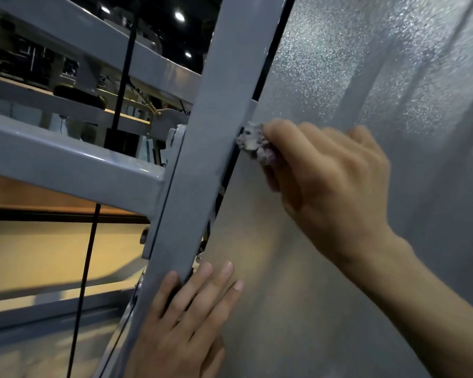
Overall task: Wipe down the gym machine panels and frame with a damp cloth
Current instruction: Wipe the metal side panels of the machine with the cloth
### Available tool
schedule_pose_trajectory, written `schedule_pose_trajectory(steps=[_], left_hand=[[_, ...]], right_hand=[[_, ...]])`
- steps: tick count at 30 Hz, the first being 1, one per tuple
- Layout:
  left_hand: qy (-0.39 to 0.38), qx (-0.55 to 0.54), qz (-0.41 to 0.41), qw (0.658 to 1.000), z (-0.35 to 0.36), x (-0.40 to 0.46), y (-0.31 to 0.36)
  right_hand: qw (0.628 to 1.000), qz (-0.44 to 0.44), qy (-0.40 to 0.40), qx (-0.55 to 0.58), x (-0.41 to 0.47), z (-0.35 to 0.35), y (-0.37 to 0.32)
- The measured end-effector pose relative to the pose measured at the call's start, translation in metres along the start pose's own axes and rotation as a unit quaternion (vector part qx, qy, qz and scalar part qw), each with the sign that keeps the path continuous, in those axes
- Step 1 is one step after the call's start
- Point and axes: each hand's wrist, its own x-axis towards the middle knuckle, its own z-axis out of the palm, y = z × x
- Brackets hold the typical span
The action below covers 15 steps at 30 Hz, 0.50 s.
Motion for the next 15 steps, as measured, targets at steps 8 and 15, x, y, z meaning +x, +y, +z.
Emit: schedule_pose_trajectory(steps=[8, 15], left_hand=[[0.008, 0.004, -0.012, 1.000, 0.005, -0.004, 0.004], [0.005, 0.003, -0.058, 0.998, 0.012, -0.010, 0.011]], right_hand=[[0.991, -0.100, -0.076, 0.047, -0.055, -0.006, -0.023], [0.993, -0.042, -0.045, 0.097, -0.058, -0.002, -0.049]])
